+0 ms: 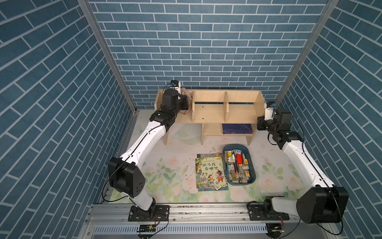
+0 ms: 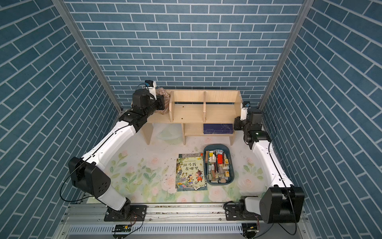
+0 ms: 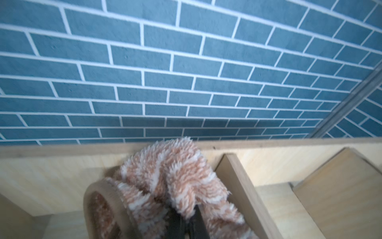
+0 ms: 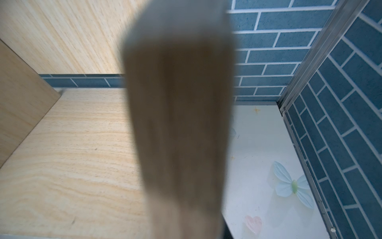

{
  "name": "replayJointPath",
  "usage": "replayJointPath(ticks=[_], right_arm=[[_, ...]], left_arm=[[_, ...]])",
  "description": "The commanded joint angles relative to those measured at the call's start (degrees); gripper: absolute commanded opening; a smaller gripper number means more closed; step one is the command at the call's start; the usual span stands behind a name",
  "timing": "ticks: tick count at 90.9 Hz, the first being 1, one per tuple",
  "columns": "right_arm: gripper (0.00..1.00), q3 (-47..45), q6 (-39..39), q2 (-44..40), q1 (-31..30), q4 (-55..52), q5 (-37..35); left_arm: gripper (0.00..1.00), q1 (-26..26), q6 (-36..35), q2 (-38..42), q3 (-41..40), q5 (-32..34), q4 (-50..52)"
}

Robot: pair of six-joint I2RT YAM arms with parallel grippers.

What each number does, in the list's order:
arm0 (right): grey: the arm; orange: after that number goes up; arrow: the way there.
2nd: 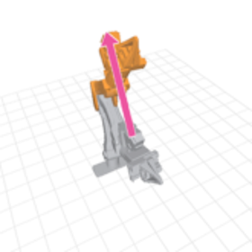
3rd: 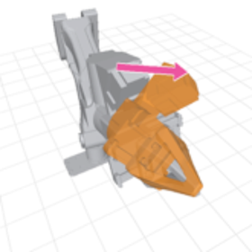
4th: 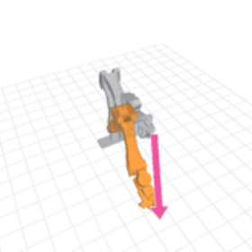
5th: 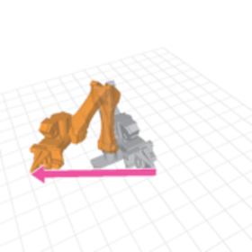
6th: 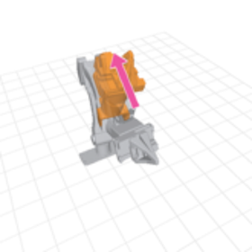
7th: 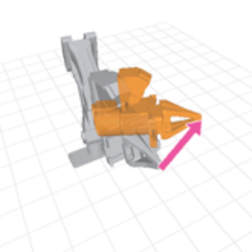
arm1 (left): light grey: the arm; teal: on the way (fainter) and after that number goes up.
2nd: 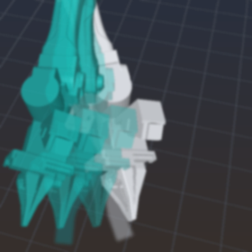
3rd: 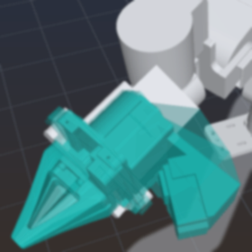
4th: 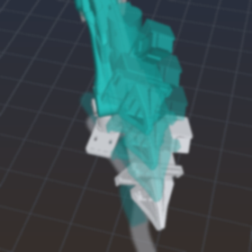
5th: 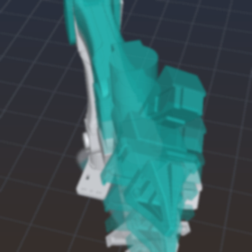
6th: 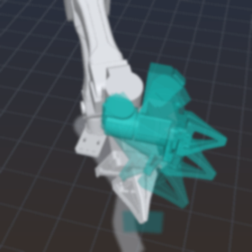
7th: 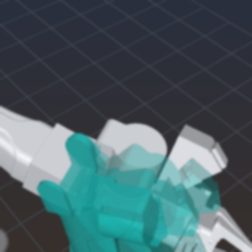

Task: Wipe the bookshelf clean with a cloth
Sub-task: Hold the shelf at the center of the board.

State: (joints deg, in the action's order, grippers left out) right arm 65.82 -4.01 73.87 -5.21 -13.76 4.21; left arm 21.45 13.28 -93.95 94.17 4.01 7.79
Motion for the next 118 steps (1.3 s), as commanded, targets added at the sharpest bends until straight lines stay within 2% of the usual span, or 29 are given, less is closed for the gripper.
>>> replayJointPath(ticks=[1, 11, 23, 36, 48, 69, 80, 94, 104, 111, 118], right_arm=[[0.00, 1.97, -8.38, 0.53, -0.25, 3.11, 8.40], [0.00, 2.11, -8.30, 0.58, -0.15, 3.45, 8.86], [0.00, 2.77, -7.82, 0.92, -0.17, 3.45, 9.00], [0.00, 3.08, -7.74, 1.28, -0.22, 3.80, 8.98], [0.00, 2.92, -8.27, 1.54, -0.13, 4.15, 9.48], [0.00, 2.56, -8.64, 1.76, -0.20, 4.24, 9.68], [0.00, 1.99, -8.77, 1.05, -0.16, 4.18, 9.61], [0.00, 1.84, -9.10, 0.58, -0.15, 4.00, 9.58], [0.00, 1.83, -9.47, 0.58, -0.22, 4.25, 9.98], [0.00, 1.79, -9.61, 0.58, -0.16, 4.42, 10.06], [0.00, 1.67, -9.49, 0.50, -0.18, 4.37, 9.82]], left_arm=[[0.00, -2.10, 0.02, -0.97, 4.33, 7.14, 0.00], [0.00, -6.98, 3.41, -0.46, 4.72, 8.79, 1.50], [0.00, -9.51, 2.35, 1.95, 2.46, 10.82, 2.73], [0.00, -9.63, 1.50, 4.09, -1.04, 9.87, 3.76], [0.00, -9.15, 1.74, 5.27, -6.42, 3.93, 2.21], [0.00, -4.77, 2.02, 4.70, -12.47, -0.96, -2.28], [0.00, -3.72, 2.81, 1.64, -5.71, -0.83, -0.82], [0.00, -2.94, 3.32, -4.04, 11.12, -0.93, 3.55], [0.00, -0.10, 2.28, -7.35, 20.67, -2.19, 6.13], [0.00, 3.00, 0.71, -8.37, 24.13, -3.53, 7.26], [0.00, 6.80, -1.71, -7.94, 23.48, -3.39, 7.52]])
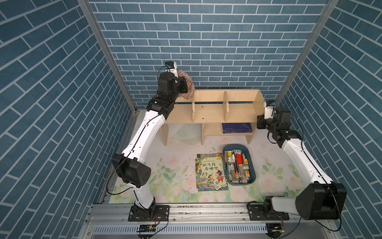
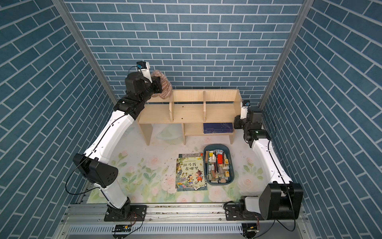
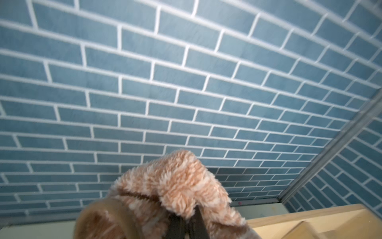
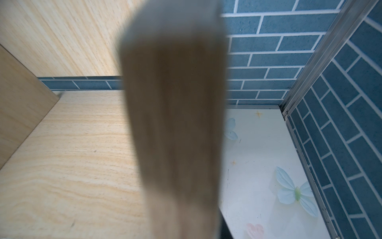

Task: Wipe the bookshelf clean with a cloth
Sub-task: Hold the shelf at the center of the board.

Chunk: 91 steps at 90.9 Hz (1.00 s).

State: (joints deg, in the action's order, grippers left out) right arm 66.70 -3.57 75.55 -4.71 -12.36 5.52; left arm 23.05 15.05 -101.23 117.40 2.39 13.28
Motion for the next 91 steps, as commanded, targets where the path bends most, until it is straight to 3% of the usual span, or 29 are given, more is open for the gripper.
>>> replayJointPath(ticks=[1, 10, 30, 47, 79, 91], right_arm=[[0.00, 0.80, -9.86, -1.19, -0.67, 2.92, 8.44], [0.00, 0.95, -9.38, -1.15, -0.67, 2.54, 7.96], [0.00, 0.89, -9.35, -1.62, -0.71, 2.52, 7.84], [0.00, 0.72, -9.35, -1.46, -0.59, 2.69, 7.95], [0.00, 0.93, -9.26, -1.65, -0.57, 2.47, 7.31], [0.00, 0.85, -9.40, -1.38, -0.57, 2.42, 7.20]], left_arm=[[0.00, 5.67, -3.86, -0.56, -0.09, -1.69, 2.11], [0.00, 9.00, -6.19, 0.16, -3.63, 1.04, 3.42], [0.00, 10.24, -4.59, 5.91, -15.22, 5.41, 2.23], [0.00, 10.60, -4.32, 10.87, -17.74, 10.86, 1.51], [0.00, 11.29, -3.81, 12.24, -15.33, -0.84, 1.81], [0.00, 15.02, -4.28, 8.79, -14.37, -0.66, 1.95]])
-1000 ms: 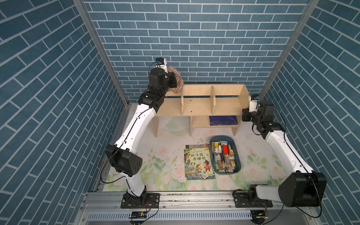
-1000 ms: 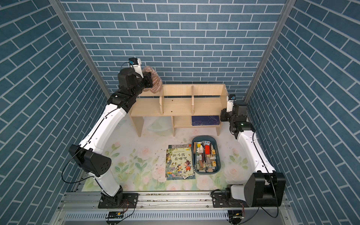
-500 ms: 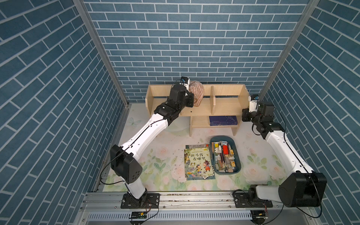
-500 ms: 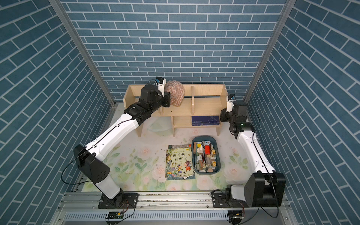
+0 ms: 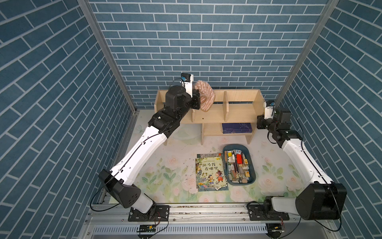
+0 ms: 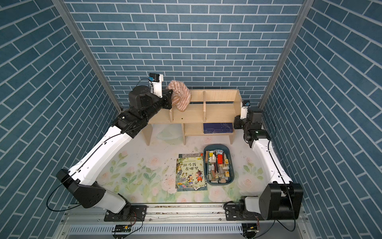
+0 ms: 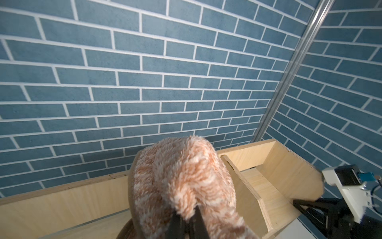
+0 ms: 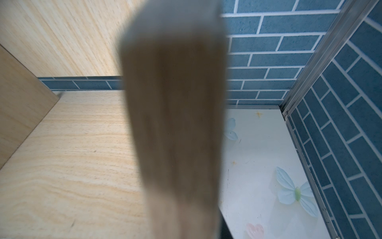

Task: Wipe the bookshelf clean with a cloth
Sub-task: Hold the shelf at the center of the board.

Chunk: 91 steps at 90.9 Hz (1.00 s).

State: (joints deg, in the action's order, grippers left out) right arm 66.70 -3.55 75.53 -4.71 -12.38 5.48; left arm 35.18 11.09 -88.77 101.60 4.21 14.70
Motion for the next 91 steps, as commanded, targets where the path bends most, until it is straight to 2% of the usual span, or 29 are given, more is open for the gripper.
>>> replayJointPath(ticks=[1, 23, 40, 54, 58, 66, 75, 81, 86, 91], right_arm=[[0.00, 0.78, -9.44, -1.35, -0.61, 2.49, 7.26], [0.00, -1.13, -10.42, -2.10, -0.71, 3.23, 7.30], [0.00, -1.85, -10.51, -2.11, -0.60, 3.23, 7.69], [0.00, -2.18, -10.69, -2.56, -0.53, 3.30, 7.52], [0.07, -2.04, -10.69, -2.80, -0.59, 3.05, 7.26], [0.27, -1.33, -10.62, -3.36, -0.66, 2.08, 6.72], [0.70, -0.80, -10.45, -4.64, -0.58, 0.94, 5.85], [0.87, -0.55, -10.42, -5.97, -0.63, 0.03, 4.68], [0.94, -0.43, -10.34, -7.03, -0.70, -0.89, 3.63], [0.96, -0.43, -10.33, -8.47, -0.72, -1.74, 2.21]], left_arm=[[0.00, 3.23, -0.30, -4.03, 1.46, -2.24, 0.52], [0.00, 8.34, 4.02, -12.03, -0.84, 3.72, -1.82], [0.00, 8.94, 10.40, -15.73, 0.28, 14.91, 0.22], [0.00, 8.92, 10.70, -18.27, 3.76, 20.63, 3.64], [0.00, 8.86, 10.47, -19.15, 4.85, 21.00, 4.65], [0.00, 8.86, 10.32, -20.48, 5.79, 21.57, 5.44], [0.00, 8.86, 10.86, -21.85, 6.56, 21.25, 5.56], [0.00, 8.92, 11.20, -22.71, 6.70, 20.67, 5.21], [0.00, 8.88, 11.53, -23.59, 6.83, 19.72, 5.09], [0.00, 8.90, 11.84, -23.96, 6.47, 17.51, 4.11]])
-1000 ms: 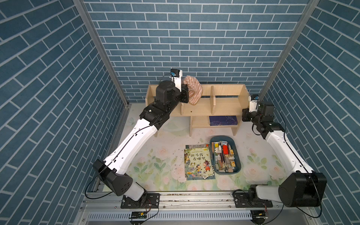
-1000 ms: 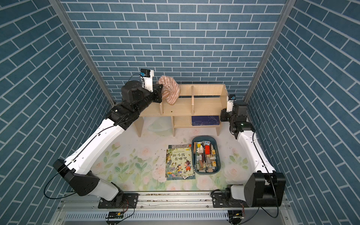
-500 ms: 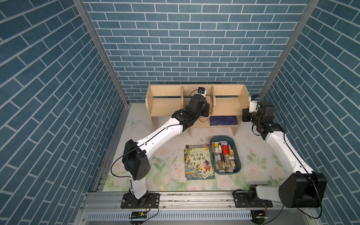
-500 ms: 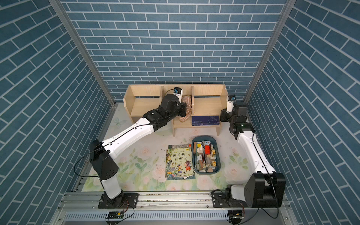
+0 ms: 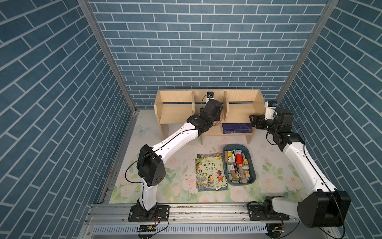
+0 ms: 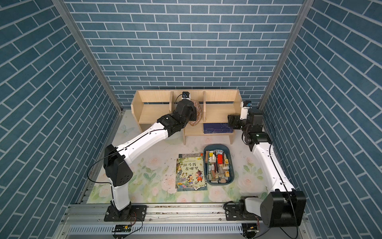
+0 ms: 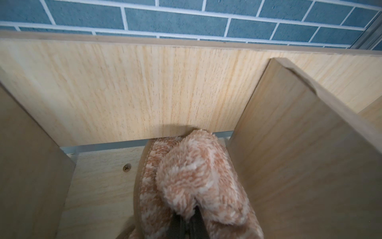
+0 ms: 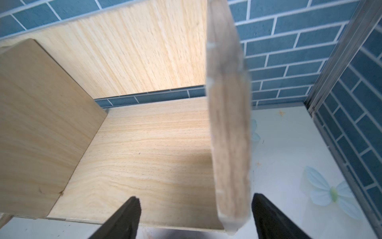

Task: Wipe the bookshelf clean with a cloth
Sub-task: Hold the shelf at the center of the board, then adjust the cleaning item.

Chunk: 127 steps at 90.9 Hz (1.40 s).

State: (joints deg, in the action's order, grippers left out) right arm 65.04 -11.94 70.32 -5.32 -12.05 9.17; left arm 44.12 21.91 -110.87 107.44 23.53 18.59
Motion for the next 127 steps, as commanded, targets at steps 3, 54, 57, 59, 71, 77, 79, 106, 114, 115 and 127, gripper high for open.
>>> replayJointPath(ticks=[3, 54, 57, 59, 71, 77, 79, 106, 114, 115, 127], right_arm=[[0.97, 1.17, -1.94, -4.22, -0.10, -2.58, -2.32], [0.97, -2.28, -7.75, -16.93, -0.12, -6.97, 0.25], [0.97, -2.42, -8.55, -17.63, -0.13, -7.08, 1.06], [0.97, -2.34, -9.02, -17.97, -0.21, -7.16, 1.26], [0.95, 1.40, -10.05, -18.93, -0.63, -8.22, 4.87], [0.94, 4.32, -11.41, -18.18, -1.14, -7.51, 9.30], [0.93, 5.21, -12.06, -17.85, -1.41, -6.99, 11.33], [0.92, 17.27, -15.34, -5.28, -18.89, 3.59, 23.12], [0.92, 20.26, -14.71, -1.03, -23.61, 4.87, 21.46], [0.92, 20.55, -14.70, -0.57, -23.91, 5.08, 21.39], [0.91, 23.00, -15.88, 3.80, -27.54, 8.49, 22.00]], left_arm=[[0.00, 0.00, 1.02, -1.85, 0.09, -3.95, -0.94], [0.00, -2.09, 0.76, 4.48, -0.45, 7.67, 2.31], [0.00, -2.17, -0.06, 4.82, -1.61, 5.37, 1.22], [0.00, -2.14, -0.61, 5.01, -2.06, 3.36, 0.42], [0.00, -2.14, -3.18, 7.78, -2.81, -6.65, -2.72], [0.00, -2.11, -4.69, 10.32, -3.47, -9.93, -4.87], [0.00, -2.13, -5.37, 11.60, -3.64, -11.16, -5.29], [0.00, -2.26, -9.94, 27.98, -13.11, -28.15, -14.82], [0.00, -2.28, -9.53, 31.62, -16.15, -34.24, -18.00], [0.00, -2.28, -9.48, 32.00, -16.49, -35.08, -18.38], [0.00, -2.28, -8.49, 35.49, -21.69, -45.09, -24.40]])
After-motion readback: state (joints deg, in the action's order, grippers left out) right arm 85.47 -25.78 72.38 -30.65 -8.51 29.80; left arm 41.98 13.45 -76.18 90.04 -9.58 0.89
